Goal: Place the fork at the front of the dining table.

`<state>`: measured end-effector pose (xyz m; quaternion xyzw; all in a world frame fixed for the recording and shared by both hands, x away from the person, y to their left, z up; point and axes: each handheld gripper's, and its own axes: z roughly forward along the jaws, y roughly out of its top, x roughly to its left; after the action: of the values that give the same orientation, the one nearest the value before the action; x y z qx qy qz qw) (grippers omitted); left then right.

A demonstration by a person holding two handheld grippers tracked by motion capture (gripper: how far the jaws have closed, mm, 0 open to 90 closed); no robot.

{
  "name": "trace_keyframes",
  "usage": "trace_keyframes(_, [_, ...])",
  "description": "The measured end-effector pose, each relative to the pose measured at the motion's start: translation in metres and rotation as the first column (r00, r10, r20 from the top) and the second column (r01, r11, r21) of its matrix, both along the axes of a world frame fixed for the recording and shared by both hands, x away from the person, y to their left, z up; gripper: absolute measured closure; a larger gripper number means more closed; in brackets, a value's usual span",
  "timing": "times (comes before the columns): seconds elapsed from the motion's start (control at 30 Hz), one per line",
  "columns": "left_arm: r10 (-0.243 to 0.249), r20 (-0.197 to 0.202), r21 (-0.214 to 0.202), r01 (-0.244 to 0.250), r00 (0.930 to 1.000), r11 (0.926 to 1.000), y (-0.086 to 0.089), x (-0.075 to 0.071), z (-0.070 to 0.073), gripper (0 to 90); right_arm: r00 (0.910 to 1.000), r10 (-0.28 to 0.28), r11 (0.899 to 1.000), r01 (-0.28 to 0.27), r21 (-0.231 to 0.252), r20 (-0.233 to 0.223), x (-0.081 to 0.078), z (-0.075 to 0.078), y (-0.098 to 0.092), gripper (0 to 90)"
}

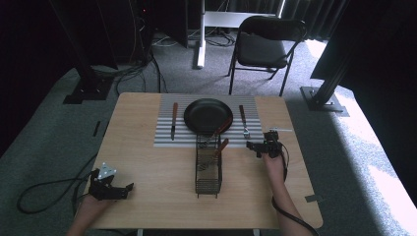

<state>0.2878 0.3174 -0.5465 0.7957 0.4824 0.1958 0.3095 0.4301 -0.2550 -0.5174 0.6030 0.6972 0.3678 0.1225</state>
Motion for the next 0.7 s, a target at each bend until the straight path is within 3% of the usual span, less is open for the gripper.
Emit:
trace_keyframes(0.07, [0.000,0.000,0.000,0.000,1.0000,1.0000,0.000,0.000,0.000,0.0,1.0000,0.002,1.000,-0.002,0.009,0.002,-0.003,0.001,-0.001,13.0])
trace_keyframes(0.33, [0.000,0.000,0.000,0.000,1.0000,1.0000,0.000,0.000,0.000,0.0,0.9988,0.013,0.999,-0.012,-0.031,0.047,-0.034,0.002,-0.008,12.7])
trace_keyframes(0.7, [0.000,0.000,0.000,0.000,1.0000,1.0000,0.000,0.000,0.000,0.0,0.9982,-0.012,0.999,0.015,-0.052,0.059,-0.068,-0.005,-0.030,12.7])
